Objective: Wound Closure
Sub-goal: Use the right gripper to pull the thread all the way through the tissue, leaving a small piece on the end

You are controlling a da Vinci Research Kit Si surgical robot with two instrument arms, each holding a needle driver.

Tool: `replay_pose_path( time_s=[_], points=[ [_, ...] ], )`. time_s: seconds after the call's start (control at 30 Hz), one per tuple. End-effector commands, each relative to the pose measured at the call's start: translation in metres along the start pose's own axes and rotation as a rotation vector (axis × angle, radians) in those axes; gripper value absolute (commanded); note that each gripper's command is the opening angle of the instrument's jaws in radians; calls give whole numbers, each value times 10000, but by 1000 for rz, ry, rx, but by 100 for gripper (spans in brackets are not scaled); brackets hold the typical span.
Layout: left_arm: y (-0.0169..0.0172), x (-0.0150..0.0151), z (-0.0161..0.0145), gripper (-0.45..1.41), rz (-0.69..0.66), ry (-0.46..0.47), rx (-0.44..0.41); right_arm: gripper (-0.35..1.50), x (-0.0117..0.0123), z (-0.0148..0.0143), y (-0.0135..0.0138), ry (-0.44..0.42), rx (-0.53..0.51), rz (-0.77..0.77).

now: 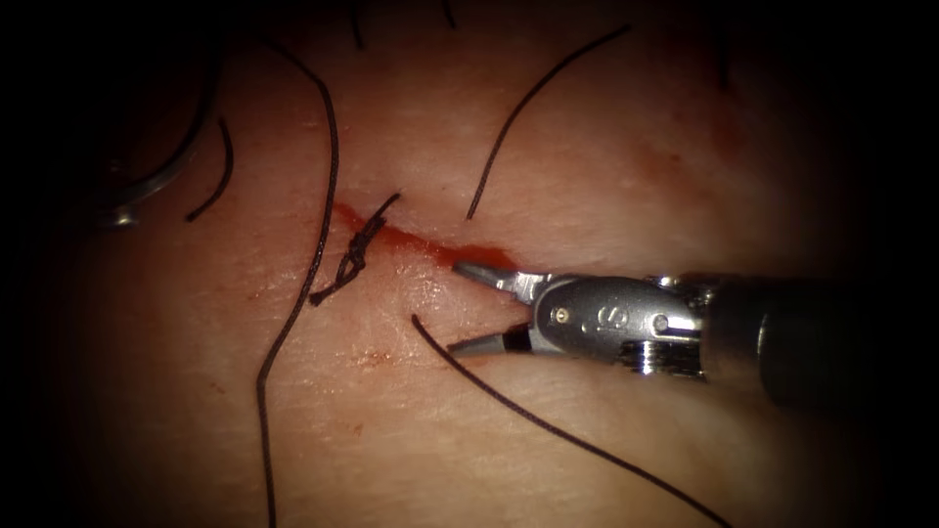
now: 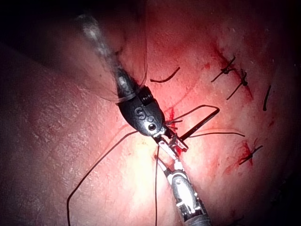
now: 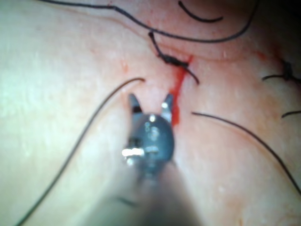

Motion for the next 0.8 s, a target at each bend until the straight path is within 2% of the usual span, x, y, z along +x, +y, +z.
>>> replay_pose_path(
  time_s=[0.03, 0.23, 0.33, 0.37, 0.4, 0.43, 0.47, 0.8],
  points=[
    [6, -7, 5, -45, -3, 1, -2, 79, 1, 15, -4, 3, 2, -1],
    [7, -9, 5, -45, -1, 2, -2, 79, 3, 32, -7, 4, 0, -4],
    [7, -10, 4, -45, 0, 2, -2, 74, 2, 37, -10, 8, 5, -10],
    [7, -10, 4, -45, 0, 2, -2, 66, 1, 40, -12, 11, 9, -15],
    [7, -10, 4, -45, 0, 2, -2, 15, 0, 42, -12, 12, 11, -16],
    [7, -10, 4, -45, 0, 2, -2, -27, 0, 42, -12, 18, 19, -17],
    [7, -10, 4, -45, 0, 2, -2, -35, 0, 41, -11, 26, 31, -18],
    [7, -10, 4, -45, 0, 2, -2, -35, 11, 24, -17, 38, 59, -6]
  ],
)
